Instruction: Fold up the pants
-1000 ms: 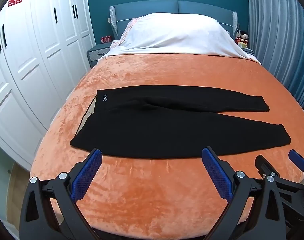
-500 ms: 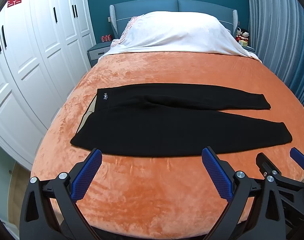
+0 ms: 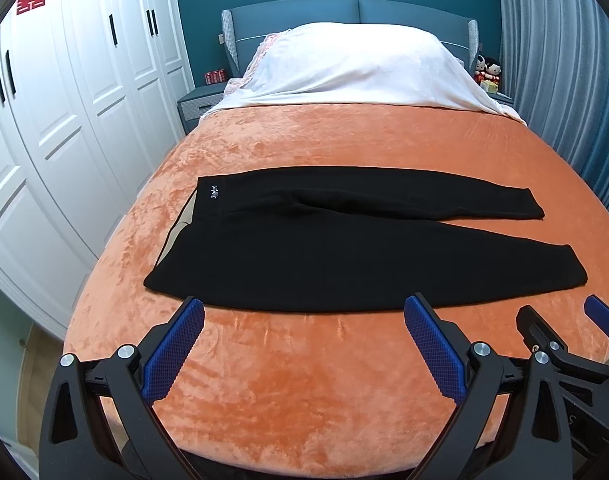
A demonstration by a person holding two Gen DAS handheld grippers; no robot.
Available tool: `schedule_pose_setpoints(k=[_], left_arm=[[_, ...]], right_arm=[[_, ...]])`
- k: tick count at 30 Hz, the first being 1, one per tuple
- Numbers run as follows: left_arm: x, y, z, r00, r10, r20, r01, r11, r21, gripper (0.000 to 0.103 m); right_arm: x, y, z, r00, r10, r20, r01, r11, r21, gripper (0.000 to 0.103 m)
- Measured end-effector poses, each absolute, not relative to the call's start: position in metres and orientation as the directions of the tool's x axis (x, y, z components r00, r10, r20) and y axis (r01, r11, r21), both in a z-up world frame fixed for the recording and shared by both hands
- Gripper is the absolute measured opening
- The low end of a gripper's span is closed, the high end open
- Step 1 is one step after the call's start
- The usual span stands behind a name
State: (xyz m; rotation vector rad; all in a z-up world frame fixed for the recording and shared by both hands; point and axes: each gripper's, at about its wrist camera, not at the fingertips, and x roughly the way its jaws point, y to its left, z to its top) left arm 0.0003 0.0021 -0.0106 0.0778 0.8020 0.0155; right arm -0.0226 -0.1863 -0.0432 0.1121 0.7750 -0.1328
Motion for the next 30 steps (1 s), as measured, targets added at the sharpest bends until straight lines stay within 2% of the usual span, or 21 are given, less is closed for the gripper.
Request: schedule_pose_setpoints(k=[30], left_arm=[[-0.0005,-0.0061,-0.0106,0.690,0.042,-0.723,0.025,0.996,0.082,0.098]], right_arm=[[-0.0239,-0.1866,-0.0427,0.706,-0.086,-0.703,0.167,0.985,0.047,0.098]])
